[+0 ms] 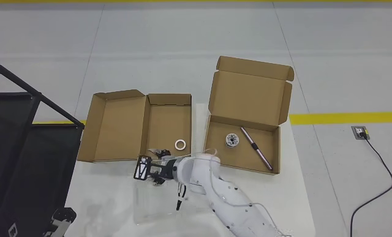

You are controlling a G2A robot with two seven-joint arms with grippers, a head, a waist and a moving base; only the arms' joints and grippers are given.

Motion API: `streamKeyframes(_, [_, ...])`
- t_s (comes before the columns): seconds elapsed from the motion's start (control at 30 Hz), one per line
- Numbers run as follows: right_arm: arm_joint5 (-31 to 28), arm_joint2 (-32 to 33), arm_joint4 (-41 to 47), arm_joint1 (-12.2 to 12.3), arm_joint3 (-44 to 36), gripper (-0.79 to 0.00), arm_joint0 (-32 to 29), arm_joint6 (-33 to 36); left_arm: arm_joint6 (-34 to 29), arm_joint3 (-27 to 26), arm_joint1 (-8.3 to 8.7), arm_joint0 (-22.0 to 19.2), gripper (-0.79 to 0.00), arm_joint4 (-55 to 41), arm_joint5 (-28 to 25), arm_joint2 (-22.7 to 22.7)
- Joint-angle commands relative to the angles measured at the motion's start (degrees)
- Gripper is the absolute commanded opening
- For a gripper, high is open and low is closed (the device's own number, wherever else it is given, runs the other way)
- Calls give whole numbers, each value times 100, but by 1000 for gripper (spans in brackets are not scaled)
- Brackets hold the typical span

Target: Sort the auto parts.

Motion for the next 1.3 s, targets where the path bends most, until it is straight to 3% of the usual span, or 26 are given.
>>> streamKeyframes(0.0, [-370,53,-171,91,-400,-46,-238,96,20,-10,-11,2,0,12,4,-9])
streamKeyframes(0.1, [-815,132,-335,199,-676,-68,-472,212,34,-24,-26,6,0,10,28,-24])
streamKeyframes(0.2, [-847,73,-271,192,-577,-74,-477,588,9,-43,-36,-9,0,-16,50,-24])
streamKeyframes(0.3, [-552,-52,90,88,-214,-95,-305,1036,-37,-53,-43,-29,0,-24,66,-21])
streamKeyframes(0.37, [-274,-150,488,-20,83,-191,-117,1322,-56,-62,-49,-37,0,-24,65,-31])
streamKeyframes(0.67, [411,-756,1476,-494,1627,-166,840,2119,-139,-47,-76,-30,0,-14,63,-70])
streamKeyframes(0.97, [789,-1292,1817,-951,2948,-182,1498,1998,-196,-109,-105,-47,0,43,106,-75])
streamKeyframes(1.27, [591,-1713,1860,-1343,3805,-151,1893,1574,-198,-177,-141,-51,0,131,169,-74])
